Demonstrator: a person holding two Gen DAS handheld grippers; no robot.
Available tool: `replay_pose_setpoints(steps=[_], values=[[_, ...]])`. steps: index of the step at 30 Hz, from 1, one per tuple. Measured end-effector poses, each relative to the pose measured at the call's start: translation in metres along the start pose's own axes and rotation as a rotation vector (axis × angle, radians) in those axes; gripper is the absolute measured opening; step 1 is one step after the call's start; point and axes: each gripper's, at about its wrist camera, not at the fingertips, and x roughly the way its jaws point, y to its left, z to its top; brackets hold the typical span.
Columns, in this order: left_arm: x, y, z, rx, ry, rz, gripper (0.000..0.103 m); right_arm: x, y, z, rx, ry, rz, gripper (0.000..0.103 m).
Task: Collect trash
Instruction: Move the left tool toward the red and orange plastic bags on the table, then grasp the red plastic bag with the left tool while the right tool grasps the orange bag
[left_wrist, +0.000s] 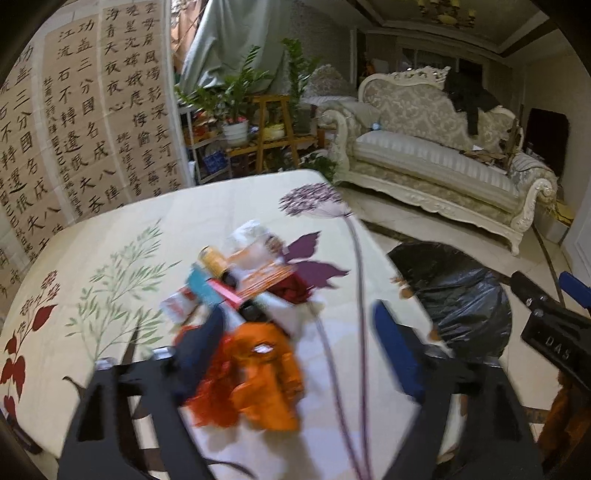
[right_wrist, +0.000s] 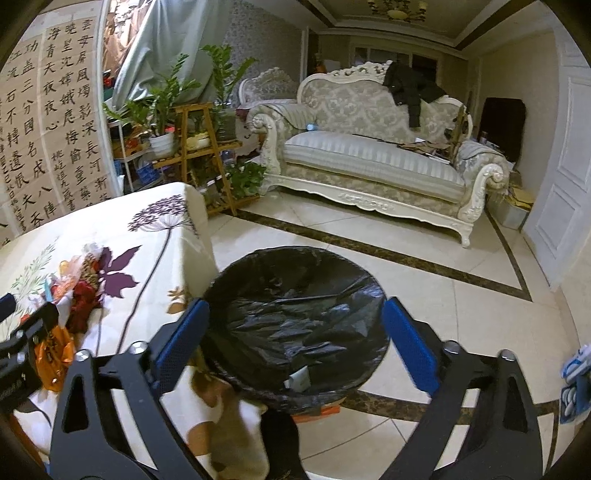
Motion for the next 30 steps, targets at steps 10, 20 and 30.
replay_pose_setpoints(steps=[10, 20, 30], values=[[0.002, 0.056, -0.019, -0.069, 0.087, 0.088, 0.072, 0.002, 0.038, -0.005, -0.051, 0.036, 0.093, 0.084], [0.02, 0.081, -0.032, -0.085, 0.108, 0.073, 0.072, 0.006, 0.074, -0.009, -0.104, 0.082, 0.161, 0.079], [0.03, 0.082, -0.038, -0.069, 0.123, -0.041, 0.045, 0.003, 0.102, -0.011, -0.149, 0.085, 0.185, 0.079]])
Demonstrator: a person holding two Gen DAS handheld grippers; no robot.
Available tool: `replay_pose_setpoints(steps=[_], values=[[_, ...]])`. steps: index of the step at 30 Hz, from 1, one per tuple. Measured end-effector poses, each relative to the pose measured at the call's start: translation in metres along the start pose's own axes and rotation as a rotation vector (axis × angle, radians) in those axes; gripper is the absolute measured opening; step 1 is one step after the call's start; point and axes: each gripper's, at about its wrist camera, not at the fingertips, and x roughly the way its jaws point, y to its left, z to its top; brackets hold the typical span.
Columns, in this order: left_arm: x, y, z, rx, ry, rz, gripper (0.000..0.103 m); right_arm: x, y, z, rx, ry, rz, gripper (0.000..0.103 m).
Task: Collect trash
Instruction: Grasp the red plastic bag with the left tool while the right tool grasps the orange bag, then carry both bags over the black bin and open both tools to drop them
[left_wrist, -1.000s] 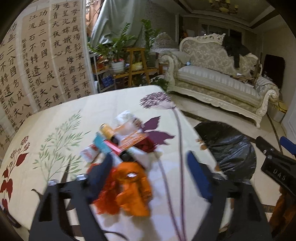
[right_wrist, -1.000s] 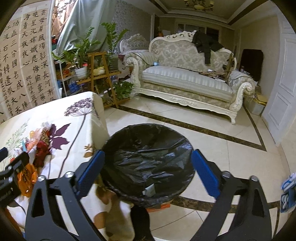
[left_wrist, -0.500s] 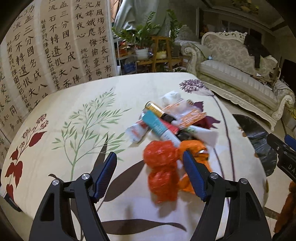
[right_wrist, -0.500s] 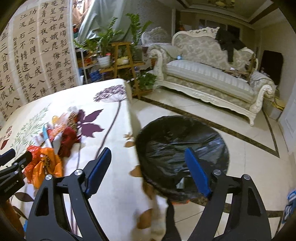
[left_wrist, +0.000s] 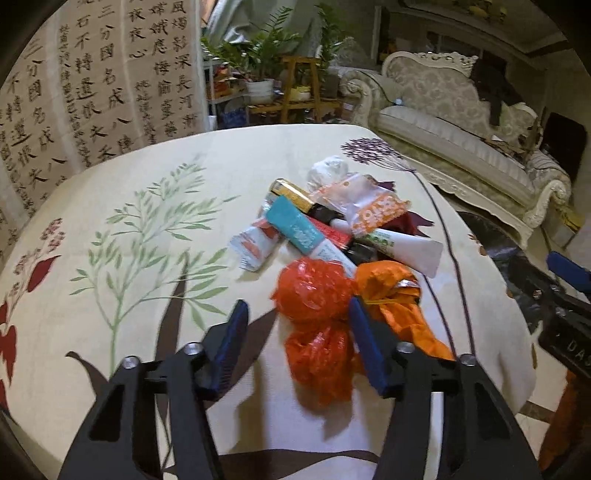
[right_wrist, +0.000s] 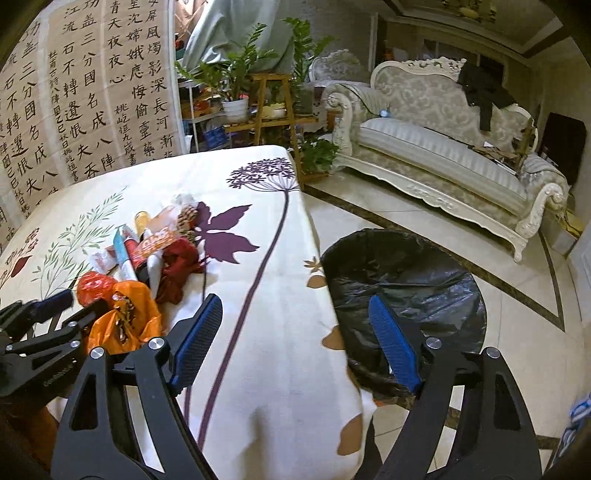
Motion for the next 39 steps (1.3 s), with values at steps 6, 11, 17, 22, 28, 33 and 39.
replay_pose_setpoints(steps=[6, 11, 17, 22, 28, 33, 39], values=[[-0.006, -0.001, -0.003, 0.009, -0.016, -0.001, 0.034, -0.002, 0.015, 0.001, -0.023, 0.004, 0.018, 0.079], [-0.015, 0.013, -0.003, -0.016, -0.029, 0.029, 0.034, -0.009, 0.031, 0.001, -0.039, 0.001, 0.06, 0.079], [-0.029, 0.038, -0.006, -0.025, -0.058, 0.117, 0.034, -0.015, 0.062, 0.002, -0.094, -0.003, 0.105, 0.076], [-0.034, 0.063, -0.008, -0.062, -0.062, 0.155, 0.034, -0.012, 0.087, -0.003, -0.13, 0.018, 0.14, 0.068], [-0.035, 0.079, -0.012, -0.089, -0.059, 0.17, 0.034, -0.003, 0.106, -0.012, -0.166, 0.073, 0.179, 0.049], [-0.036, 0.074, -0.015, -0.091, -0.059, 0.154, 0.034, 0.002, 0.105, -0.018, -0.157, 0.102, 0.2, 0.024], [-0.04, 0.065, -0.015, -0.088, -0.072, 0.132, 0.034, -0.011, 0.097, -0.018, -0.155, 0.071, 0.209, 0.02]])
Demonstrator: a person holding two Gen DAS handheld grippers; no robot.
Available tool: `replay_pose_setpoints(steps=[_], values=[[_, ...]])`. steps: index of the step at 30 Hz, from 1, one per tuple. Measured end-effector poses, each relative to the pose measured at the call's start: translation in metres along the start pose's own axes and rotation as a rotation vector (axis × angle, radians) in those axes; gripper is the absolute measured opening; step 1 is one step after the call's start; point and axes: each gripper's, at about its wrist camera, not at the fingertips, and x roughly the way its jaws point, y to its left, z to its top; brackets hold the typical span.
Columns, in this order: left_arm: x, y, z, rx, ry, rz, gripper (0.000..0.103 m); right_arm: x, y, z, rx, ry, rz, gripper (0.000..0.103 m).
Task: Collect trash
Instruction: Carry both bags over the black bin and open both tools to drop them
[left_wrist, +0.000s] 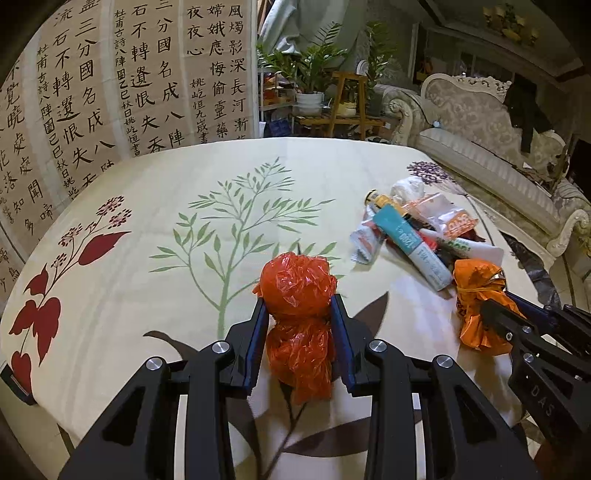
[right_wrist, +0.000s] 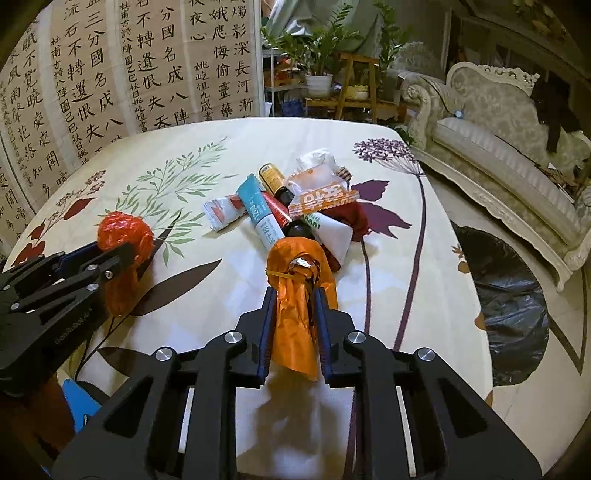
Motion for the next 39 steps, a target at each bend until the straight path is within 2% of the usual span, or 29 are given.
replay_pose_setpoints(steps=[4, 9, 18, 27, 33, 39], values=[[-0.007, -0.011, 0.003, 0.002, -0.018, -0.028, 0.034, -0.015, -0.008, -0.001, 0.0, -0.032, -0.005, 0.02], [-0.018, -0.038, 0.01, 0.022, -0.048, -0.082, 0.034, -0.041, -0.04, -0.002, 0.057, -0.085, -0.038, 0.019], [-0.026, -0.115, 0.028, 0.105, -0.106, -0.201, 0.034, -0.062, -0.132, -0.009, 0.217, -0.142, -0.202, 0.019], [-0.002, -0.201, 0.034, 0.212, -0.091, -0.287, 0.034, -0.05, -0.207, -0.026, 0.327, -0.134, -0.298, 0.019], [0.02, -0.243, 0.034, 0.268, -0.062, -0.297, 0.034, -0.037, -0.237, -0.033, 0.364, -0.123, -0.324, 0.019], [0.039, -0.265, 0.037, 0.292, -0.035, -0.291, 0.034, -0.023, -0.256, -0.034, 0.391, -0.101, -0.324, 0.02]])
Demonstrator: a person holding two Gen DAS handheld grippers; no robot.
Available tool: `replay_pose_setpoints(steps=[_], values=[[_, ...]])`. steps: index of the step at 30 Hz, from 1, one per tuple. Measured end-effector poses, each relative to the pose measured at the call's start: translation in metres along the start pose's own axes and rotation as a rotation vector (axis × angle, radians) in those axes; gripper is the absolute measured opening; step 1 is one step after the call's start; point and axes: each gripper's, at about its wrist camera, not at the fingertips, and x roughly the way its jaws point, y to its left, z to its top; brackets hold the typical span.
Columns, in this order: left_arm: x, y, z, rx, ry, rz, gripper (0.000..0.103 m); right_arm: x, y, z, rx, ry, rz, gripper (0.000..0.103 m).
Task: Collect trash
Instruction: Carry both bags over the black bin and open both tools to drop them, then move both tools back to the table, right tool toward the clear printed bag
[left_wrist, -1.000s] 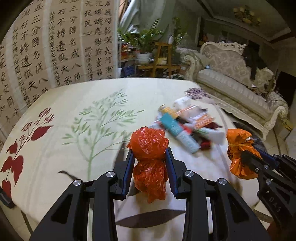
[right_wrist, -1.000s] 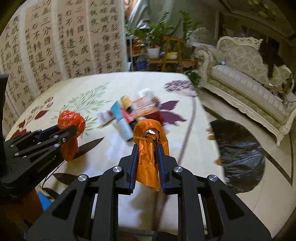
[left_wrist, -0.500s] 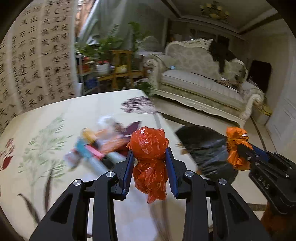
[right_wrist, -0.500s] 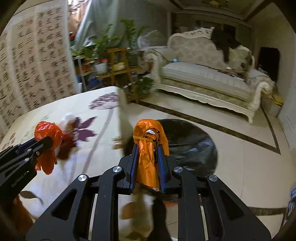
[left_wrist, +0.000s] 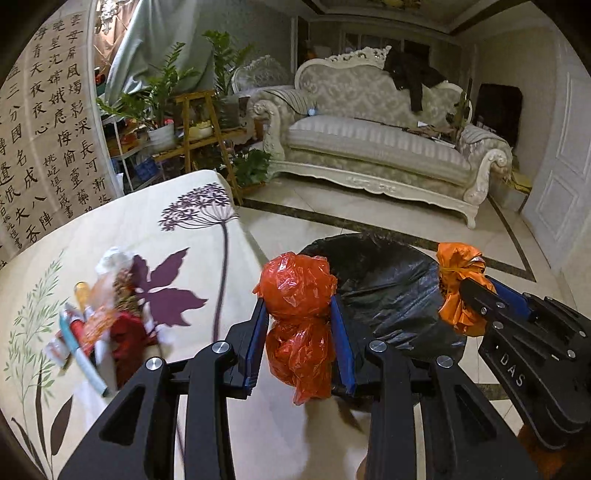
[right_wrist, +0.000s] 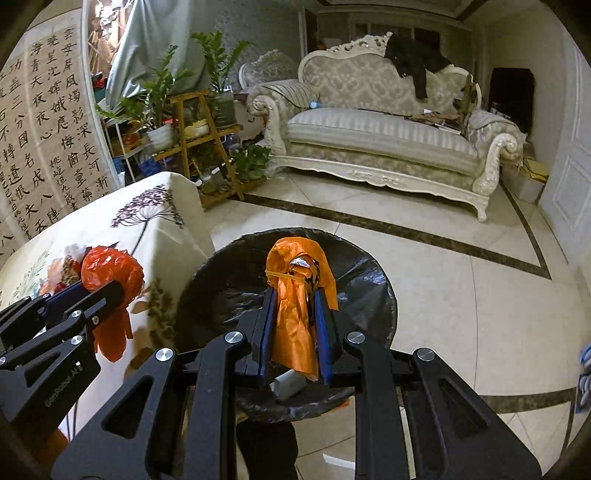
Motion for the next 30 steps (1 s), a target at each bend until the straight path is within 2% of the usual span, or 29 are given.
replay_pose_setpoints(steps=[15, 17, 18, 19, 24, 27, 30], values=[[0.039, -0.022, 0.011, 0.049, 0.049, 0.012, 0.037, 0.034, -0.016, 0.009, 0.034, 0.027, -0.012, 0.021], [0.04, -0.022, 0.011, 0.046, 0.051, 0.015, 0.047, 0.035, -0.017, 0.008, 0.042, 0.028, -0.011, 0.025], [0.04, -0.021, 0.012, 0.042, 0.046, 0.021, 0.056, 0.036, -0.017, 0.009, 0.045, 0.03, -0.01, 0.028], [0.04, -0.021, 0.013, 0.039, 0.04, 0.025, 0.058, 0.036, -0.018, 0.009, 0.046, 0.03, -0.012, 0.031], [0.036, -0.016, 0.015, 0.021, 0.023, 0.042, 0.069, 0.032, -0.017, 0.011, 0.047, 0.021, -0.025, 0.033], [0.031, -0.009, 0.016, 0.001, 0.012, 0.047, 0.076, 0.028, -0.017, 0.012, 0.049, 0.009, -0.033, 0.04], [0.025, 0.0, 0.016, -0.022, 0.006, 0.051, 0.078, 0.024, -0.017, 0.013, 0.049, 0.004, -0.037, 0.041]])
